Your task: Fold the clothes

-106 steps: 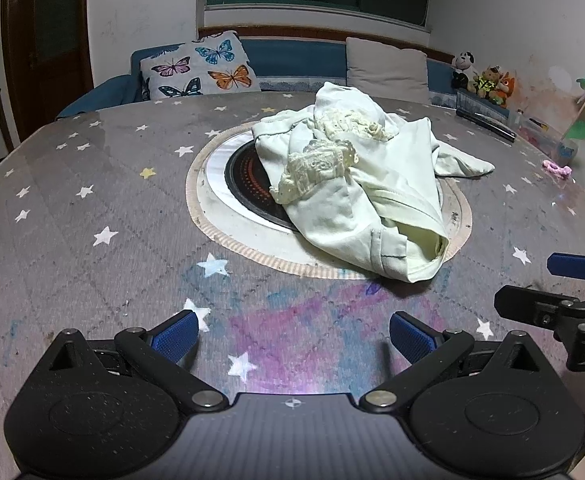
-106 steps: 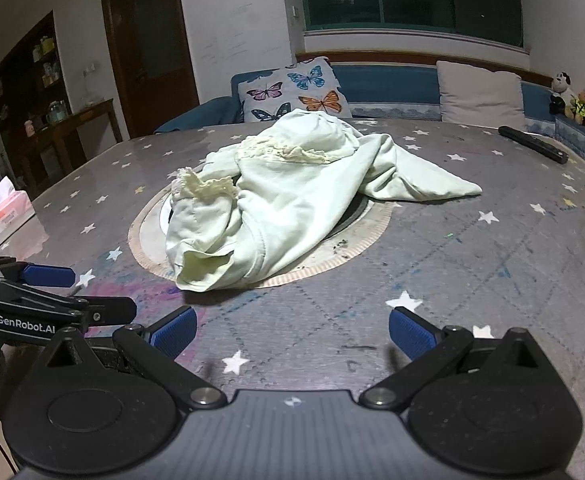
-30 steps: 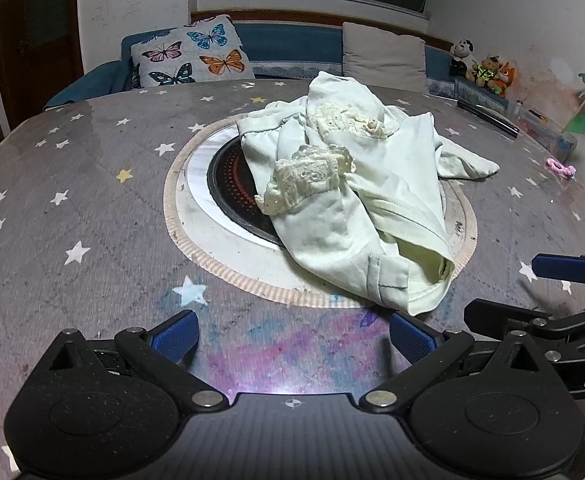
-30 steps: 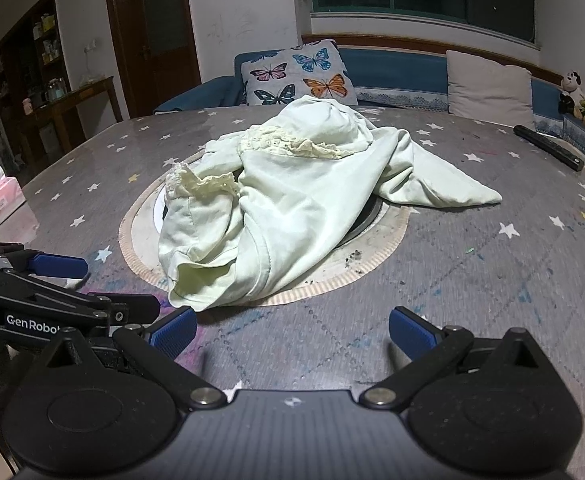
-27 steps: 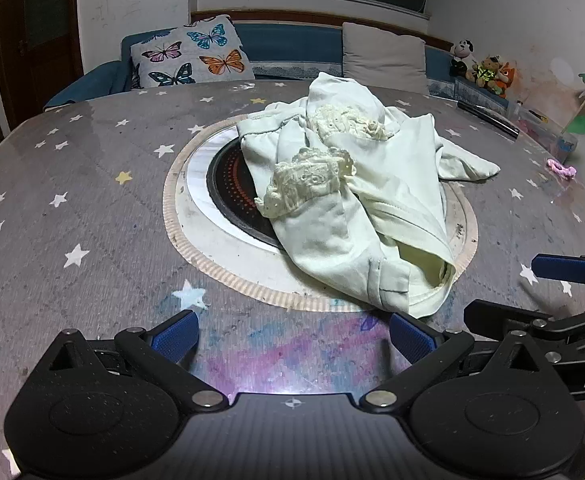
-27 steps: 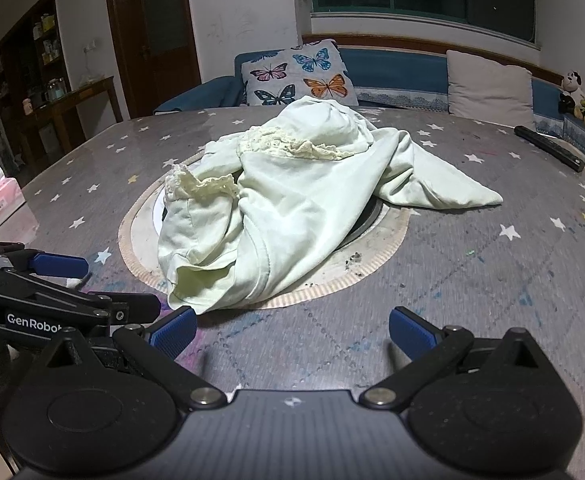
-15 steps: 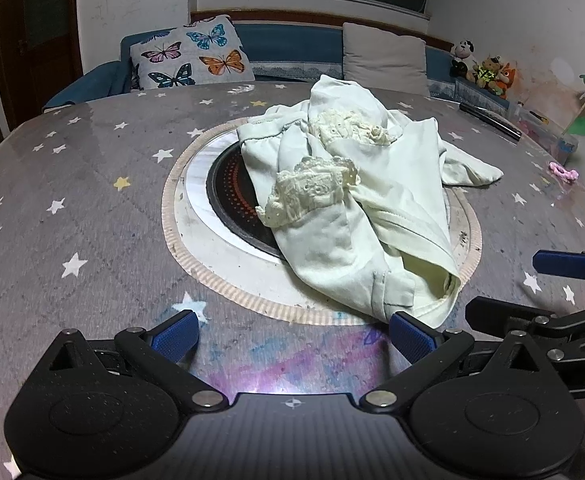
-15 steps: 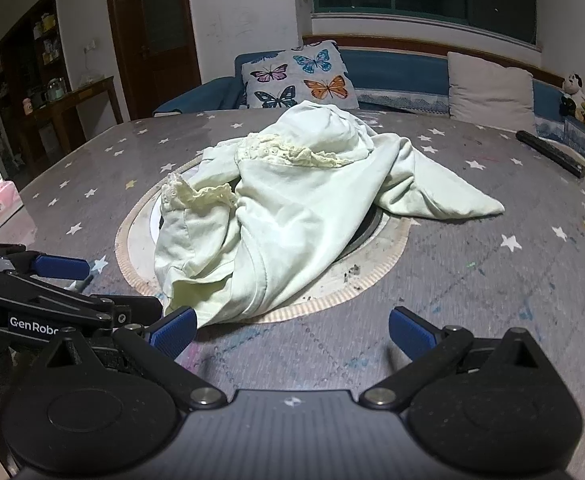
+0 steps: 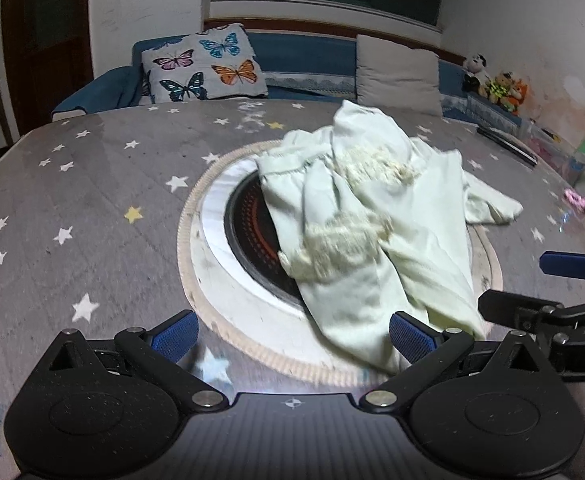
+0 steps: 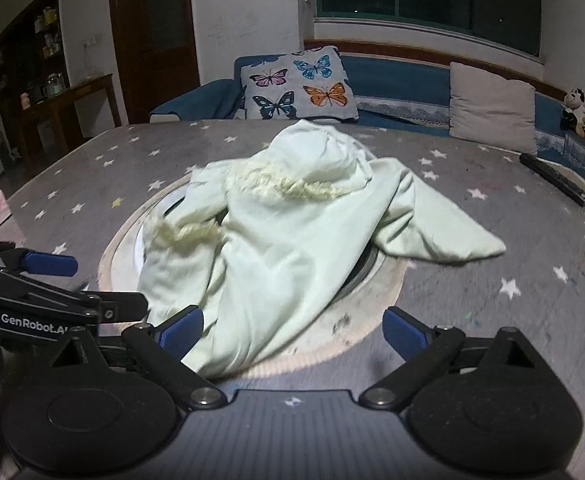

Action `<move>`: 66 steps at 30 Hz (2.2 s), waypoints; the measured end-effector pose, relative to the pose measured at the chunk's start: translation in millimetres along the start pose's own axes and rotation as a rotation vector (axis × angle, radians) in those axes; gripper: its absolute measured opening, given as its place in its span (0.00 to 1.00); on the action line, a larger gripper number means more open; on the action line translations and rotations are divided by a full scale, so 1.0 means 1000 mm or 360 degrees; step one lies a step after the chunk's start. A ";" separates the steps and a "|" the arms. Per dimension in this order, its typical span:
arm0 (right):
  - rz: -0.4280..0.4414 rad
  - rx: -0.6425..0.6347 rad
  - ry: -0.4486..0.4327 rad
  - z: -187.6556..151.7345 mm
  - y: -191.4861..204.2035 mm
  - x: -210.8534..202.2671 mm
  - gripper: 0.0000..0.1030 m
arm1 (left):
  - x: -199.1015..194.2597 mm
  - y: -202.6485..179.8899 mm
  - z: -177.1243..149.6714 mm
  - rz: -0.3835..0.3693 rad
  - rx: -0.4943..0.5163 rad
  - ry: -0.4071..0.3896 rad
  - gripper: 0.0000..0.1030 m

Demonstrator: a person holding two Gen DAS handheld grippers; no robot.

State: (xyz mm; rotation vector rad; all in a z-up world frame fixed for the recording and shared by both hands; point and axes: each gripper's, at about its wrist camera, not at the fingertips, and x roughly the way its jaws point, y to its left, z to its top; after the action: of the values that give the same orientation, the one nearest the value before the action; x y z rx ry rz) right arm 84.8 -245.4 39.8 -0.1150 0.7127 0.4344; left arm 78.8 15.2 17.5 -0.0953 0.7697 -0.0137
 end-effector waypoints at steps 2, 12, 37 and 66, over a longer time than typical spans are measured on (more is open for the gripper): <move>0.0005 -0.0002 -0.0015 0.011 -0.002 0.003 0.92 | 0.001 0.001 0.007 -0.0013 -0.0003 -0.0018 0.99; 0.0087 0.0002 -0.0063 0.068 -0.008 0.030 0.81 | 0.022 -0.006 0.038 -0.0067 0.0062 -0.0071 0.72; 0.0131 -0.0170 0.0107 0.079 0.021 0.095 0.18 | 0.041 0.007 0.039 -0.0229 0.0043 -0.0001 0.41; 0.0291 0.0276 0.0022 -0.015 -0.084 -0.111 0.05 | -0.100 0.062 -0.021 -0.0175 -0.0034 -0.0061 0.08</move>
State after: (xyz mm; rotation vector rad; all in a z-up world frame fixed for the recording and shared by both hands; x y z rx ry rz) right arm 36.6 -364.0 97.9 0.1112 0.7746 0.5445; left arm -9.1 79.9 66.5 -0.1579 0.7259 -0.1080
